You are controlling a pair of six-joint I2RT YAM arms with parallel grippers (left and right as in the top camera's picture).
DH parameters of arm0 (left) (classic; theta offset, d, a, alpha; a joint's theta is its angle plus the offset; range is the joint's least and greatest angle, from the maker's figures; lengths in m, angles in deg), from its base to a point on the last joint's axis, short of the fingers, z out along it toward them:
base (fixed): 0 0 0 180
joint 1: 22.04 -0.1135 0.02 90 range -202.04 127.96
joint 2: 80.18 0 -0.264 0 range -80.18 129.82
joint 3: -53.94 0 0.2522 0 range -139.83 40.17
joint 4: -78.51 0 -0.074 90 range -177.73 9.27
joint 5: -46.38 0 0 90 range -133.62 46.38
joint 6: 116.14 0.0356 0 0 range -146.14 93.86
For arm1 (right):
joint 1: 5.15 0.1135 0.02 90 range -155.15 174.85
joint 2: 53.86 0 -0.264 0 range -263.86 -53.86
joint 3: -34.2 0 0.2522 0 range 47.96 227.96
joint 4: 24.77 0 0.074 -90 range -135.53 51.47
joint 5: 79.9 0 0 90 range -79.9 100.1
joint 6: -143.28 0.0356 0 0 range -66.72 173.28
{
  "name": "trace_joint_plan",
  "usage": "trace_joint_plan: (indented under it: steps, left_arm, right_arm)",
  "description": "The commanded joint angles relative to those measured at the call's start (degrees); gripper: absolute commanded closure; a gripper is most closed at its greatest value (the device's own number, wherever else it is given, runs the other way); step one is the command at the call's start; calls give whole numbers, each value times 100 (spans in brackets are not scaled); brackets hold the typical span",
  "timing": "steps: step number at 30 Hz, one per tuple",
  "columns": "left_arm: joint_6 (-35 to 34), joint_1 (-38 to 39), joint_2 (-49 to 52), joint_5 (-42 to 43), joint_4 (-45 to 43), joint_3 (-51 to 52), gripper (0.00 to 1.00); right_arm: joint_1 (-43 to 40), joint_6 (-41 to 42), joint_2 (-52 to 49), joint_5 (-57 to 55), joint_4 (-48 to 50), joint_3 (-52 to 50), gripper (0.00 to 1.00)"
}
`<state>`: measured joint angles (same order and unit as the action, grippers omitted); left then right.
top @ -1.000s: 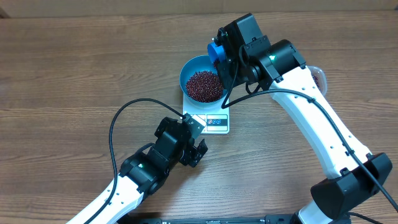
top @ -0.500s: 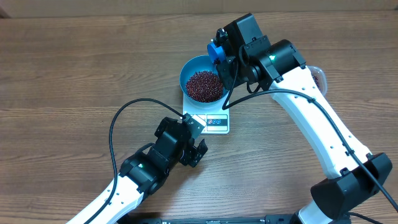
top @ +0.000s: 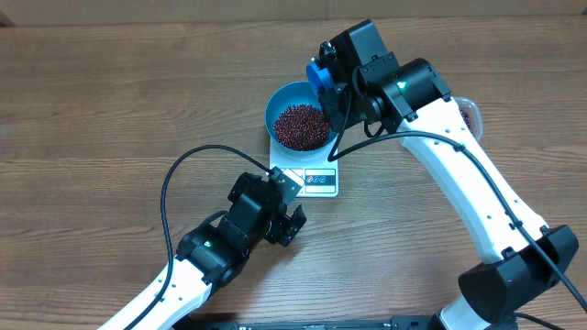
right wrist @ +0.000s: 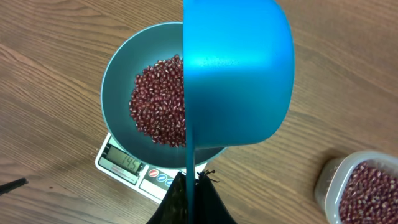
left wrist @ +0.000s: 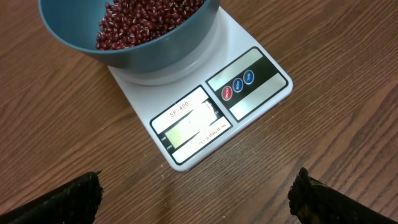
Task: Scoop item into bowl and weigh 150g on scale
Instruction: 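Tilt the scoop slowly with the right gripper, trickling beans into the bowl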
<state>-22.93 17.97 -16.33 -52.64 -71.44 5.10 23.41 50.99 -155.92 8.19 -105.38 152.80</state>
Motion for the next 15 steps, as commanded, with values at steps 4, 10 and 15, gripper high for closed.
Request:
trace_joint_plan:
  steps: [4,10,15]
  left_arm:
    - [66,-24,-55,4,-7,39,1]
    - [66,-24,-55,2,-4,39,1]
    - [66,-24,-55,2,-4,39,1]
  right_arm:
    - [31,273,186,-37,-42,190,96]
    - [31,273,186,-37,-81,190,96]
    - [31,271,186,-37,-94,190,96]
